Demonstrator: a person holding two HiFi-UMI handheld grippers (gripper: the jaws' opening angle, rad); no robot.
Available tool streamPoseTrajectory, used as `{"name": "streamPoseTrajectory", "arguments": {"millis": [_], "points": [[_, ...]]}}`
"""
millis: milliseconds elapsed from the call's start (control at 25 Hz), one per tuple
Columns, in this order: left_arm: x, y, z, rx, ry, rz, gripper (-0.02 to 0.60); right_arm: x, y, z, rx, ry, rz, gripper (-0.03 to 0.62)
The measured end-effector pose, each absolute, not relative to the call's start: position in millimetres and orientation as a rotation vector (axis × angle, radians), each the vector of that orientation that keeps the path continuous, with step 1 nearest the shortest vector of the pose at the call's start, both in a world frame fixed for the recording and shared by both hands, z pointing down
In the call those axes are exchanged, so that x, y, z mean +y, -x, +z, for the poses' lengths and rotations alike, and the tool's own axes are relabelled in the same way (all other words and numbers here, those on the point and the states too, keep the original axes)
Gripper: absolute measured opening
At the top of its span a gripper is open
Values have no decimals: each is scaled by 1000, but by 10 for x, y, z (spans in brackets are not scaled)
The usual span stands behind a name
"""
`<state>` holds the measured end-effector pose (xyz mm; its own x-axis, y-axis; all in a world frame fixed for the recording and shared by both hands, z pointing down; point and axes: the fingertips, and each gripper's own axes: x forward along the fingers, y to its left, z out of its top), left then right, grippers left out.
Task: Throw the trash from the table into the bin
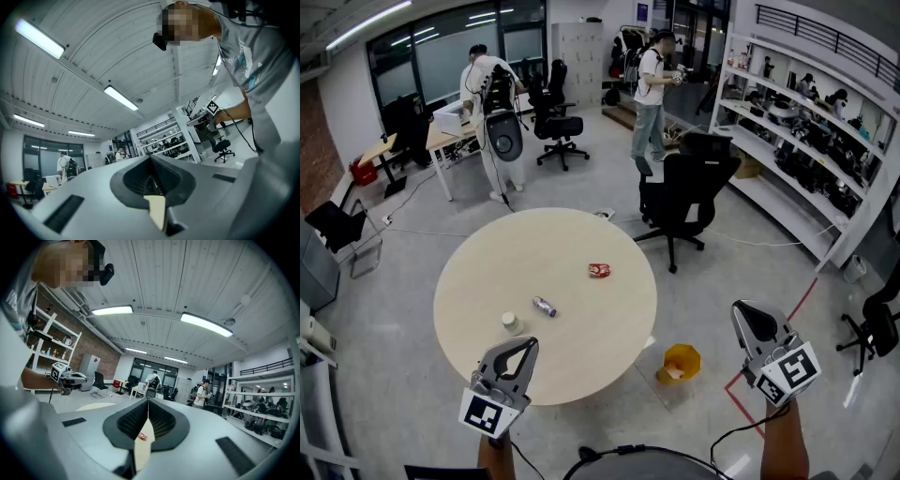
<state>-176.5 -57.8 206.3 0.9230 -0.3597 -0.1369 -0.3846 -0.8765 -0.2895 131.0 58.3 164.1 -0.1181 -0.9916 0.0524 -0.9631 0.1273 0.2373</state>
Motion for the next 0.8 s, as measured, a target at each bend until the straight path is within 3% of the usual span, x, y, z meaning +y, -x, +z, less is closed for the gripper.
{"name": "streamPoseTrajectory", "arguments": {"millis": [120, 280, 600, 800], "points": [[-660, 2159, 2413, 591, 2746, 31, 43, 387, -959, 1778, -2230, -1895, -246, 9], [-1023, 2533, 2120, 765, 2702, 169, 43, -483, -355, 1386, -2333, -1682, -365, 9], [-1341, 3093, 2454, 1020, 2721, 96, 43, -1589, 646, 1879, -2543, -1331, -250, 9], [-1973, 3708, 2827, 1243, 2731, 17, 43, -2620, 1655, 2541, -2626, -1006, -137, 11]]}}
